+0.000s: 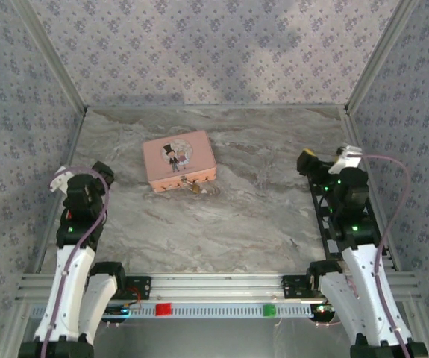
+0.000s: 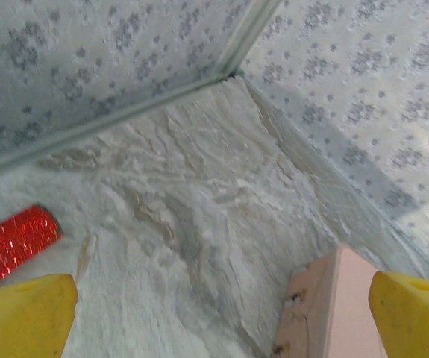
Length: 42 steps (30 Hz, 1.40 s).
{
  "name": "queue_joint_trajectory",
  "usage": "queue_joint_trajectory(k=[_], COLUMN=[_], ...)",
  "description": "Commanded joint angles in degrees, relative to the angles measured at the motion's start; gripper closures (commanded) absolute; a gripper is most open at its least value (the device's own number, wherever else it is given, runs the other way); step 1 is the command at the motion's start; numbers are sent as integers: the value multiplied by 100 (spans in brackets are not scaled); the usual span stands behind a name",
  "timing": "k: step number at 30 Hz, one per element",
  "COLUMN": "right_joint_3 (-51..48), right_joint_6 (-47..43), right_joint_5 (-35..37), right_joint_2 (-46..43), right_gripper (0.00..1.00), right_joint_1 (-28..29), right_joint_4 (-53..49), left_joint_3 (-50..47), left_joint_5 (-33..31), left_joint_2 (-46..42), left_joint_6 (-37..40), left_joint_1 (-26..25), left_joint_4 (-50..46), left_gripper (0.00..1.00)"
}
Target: Unlock the padlock with the key
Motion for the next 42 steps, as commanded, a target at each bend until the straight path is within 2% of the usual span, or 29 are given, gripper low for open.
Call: queue_joint_trajectory(k=[1, 2, 4, 8, 10, 13, 16, 18, 20, 24, 26, 33, 37, 42], right_joint_3=[178, 194, 323, 569, 422, 297, 256, 235, 184, 32, -125, -721, -961, -1400], right_joint_6=[1373, 1161, 1138, 841, 844, 1032, 1284, 1633, 1909, 2317, 2471, 3440, 4022, 4464], right_joint_5=[-379, -710, -855, -1344, -1328, -1370, -1371, -1057, -709, 141, 293, 159, 199, -131], right_joint_2=[-152, -149, -52, 443, 598, 922, 1191, 1246, 1251, 1345, 1388, 1526, 1470, 1231], right_gripper=[1, 1, 1, 1, 1, 4, 8, 8, 9, 12, 12, 19, 24, 33], right_joint_1=[-404, -491, -536, -467, -320, -31, 432, 900, 1307, 1966, 2143, 2346, 2348, 2228], right_joint_4=[-1594, -1610, -1857, -2707, -2884, -3088, -3223, -3400, -3635, -4233, -4354, -4305, -4422, -4285], left_joint_3=[-403, -553, -631, -51, 172, 314, 424, 476, 533, 730, 695, 232, 43, -21], left_joint_5=[1136, 1390, 1792, 2951, 3275, 3048, 2544, 2382, 2402, 2724, 2886, 2852, 2795, 2784], left_joint_2=[-714, -870, -865, 374, 1055, 1696, 2198, 2511, 2776, 3233, 3363, 3548, 3568, 3509], left_joint_6=[121, 145, 117, 460, 555, 748, 1036, 1244, 1406, 1675, 1806, 2077, 2158, 2143], left_joint_1=[54, 56, 53, -21, -340, -1259, -2181, -2609, -2825, -3002, -3076, -3172, -3175, -3175], left_joint_4=[-65, 170, 335, 162, 281, 648, 959, 1185, 1353, 1381, 1468, 2067, 2293, 2368], left_gripper=[0, 0, 0, 0, 0, 0, 0, 0, 0, 0, 0, 0, 0, 0])
